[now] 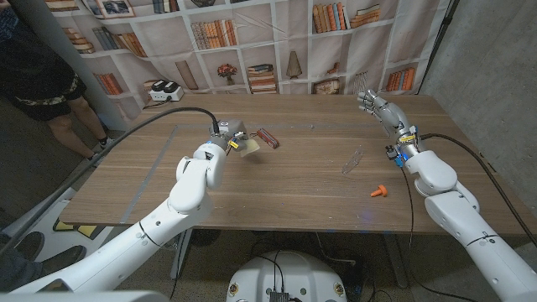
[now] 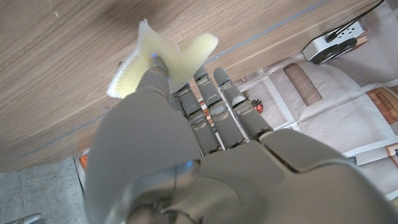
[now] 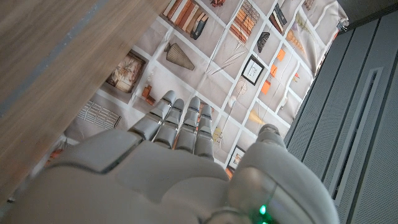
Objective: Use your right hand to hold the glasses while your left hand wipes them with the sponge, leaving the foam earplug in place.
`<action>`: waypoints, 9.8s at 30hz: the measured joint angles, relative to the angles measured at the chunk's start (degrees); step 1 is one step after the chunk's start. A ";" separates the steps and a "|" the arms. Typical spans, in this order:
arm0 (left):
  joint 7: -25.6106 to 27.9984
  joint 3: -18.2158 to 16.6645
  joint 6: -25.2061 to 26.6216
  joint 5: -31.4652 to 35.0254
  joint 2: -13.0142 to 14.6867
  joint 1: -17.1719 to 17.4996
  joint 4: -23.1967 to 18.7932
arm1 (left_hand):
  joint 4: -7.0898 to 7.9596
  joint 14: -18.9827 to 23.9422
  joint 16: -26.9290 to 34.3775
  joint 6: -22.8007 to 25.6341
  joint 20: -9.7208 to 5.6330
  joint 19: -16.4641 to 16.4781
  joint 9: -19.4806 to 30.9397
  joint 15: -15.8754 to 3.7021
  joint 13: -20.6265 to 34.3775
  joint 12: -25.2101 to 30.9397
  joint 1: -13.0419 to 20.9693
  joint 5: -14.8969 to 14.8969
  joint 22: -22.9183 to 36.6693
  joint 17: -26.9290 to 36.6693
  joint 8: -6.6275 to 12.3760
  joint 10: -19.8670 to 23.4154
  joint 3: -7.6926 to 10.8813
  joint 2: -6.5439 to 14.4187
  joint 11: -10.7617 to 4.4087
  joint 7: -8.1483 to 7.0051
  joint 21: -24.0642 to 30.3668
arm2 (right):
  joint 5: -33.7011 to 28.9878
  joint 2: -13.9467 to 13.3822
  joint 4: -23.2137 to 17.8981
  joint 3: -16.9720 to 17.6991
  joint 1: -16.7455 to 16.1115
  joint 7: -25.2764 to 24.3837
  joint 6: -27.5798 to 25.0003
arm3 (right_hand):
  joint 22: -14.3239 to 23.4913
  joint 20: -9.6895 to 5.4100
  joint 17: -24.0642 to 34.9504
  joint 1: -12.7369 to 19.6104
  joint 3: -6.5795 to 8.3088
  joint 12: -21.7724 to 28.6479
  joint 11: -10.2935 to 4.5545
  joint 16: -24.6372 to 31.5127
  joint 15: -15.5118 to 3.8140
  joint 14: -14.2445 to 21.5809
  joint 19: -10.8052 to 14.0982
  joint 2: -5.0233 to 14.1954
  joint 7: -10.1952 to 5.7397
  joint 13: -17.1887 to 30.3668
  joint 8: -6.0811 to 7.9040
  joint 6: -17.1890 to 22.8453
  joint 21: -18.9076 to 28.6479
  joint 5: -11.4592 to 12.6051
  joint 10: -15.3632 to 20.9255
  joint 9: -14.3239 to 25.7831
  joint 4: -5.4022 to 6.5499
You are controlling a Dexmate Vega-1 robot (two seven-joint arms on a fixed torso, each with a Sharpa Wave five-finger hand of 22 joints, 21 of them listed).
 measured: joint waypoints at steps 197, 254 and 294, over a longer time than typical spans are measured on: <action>-9.74 1.32 -5.00 8.63 -7.51 -4.91 3.50 | 2.36 -2.79 -0.01 -0.37 0.62 -3.45 0.26 1.13 0.73 -0.05 0.83 -0.69 -0.01 -0.18 -1.97 -1.35 3.65 -0.16 0.30 0.99 -3.16 | -57.64 -37.35 -1.66 -38.32 22.31 -0.93 -14.36 | 0.81 -0.48 0.21 34.98 8.44 2.15 -11.19 1.59 -1.38 20.90 8.88 1.39 -11.14 0.67 3.90 21.34 -0.73 0.87 18.89 0.71 -3.69; -5.10 0.24 -5.59 6.14 -8.03 -4.96 4.96 | 2.03 -2.89 0.00 -0.38 0.61 -4.07 0.31 1.02 1.04 -0.04 0.33 -0.63 0.03 -0.18 -2.20 -1.45 3.99 -0.67 0.41 0.99 -3.38 | -56.46 -37.44 -10.86 -33.86 16.78 -5.01 -32.57 | 0.65 -0.47 0.53 36.26 7.56 5.66 -10.72 1.10 -3.69 31.95 11.02 1.75 -7.90 0.61 7.59 33.89 -0.73 -0.46 37.17 1.01 -4.09; 21.24 0.04 -9.51 -3.18 -11.61 -3.53 7.42 | 1.80 -2.56 -0.01 -0.30 0.61 -4.07 0.28 0.91 1.62 0.01 0.33 -0.63 0.27 -0.18 -2.18 -1.24 4.22 -0.66 0.21 1.01 -3.45 | -55.48 -30.54 -23.01 -31.28 10.03 -6.98 -54.32 | 0.63 -0.98 0.25 35.82 7.28 4.83 -10.11 1.10 -5.94 40.04 17.39 2.19 -7.08 0.31 7.58 34.70 0.89 -0.46 40.69 1.01 -3.90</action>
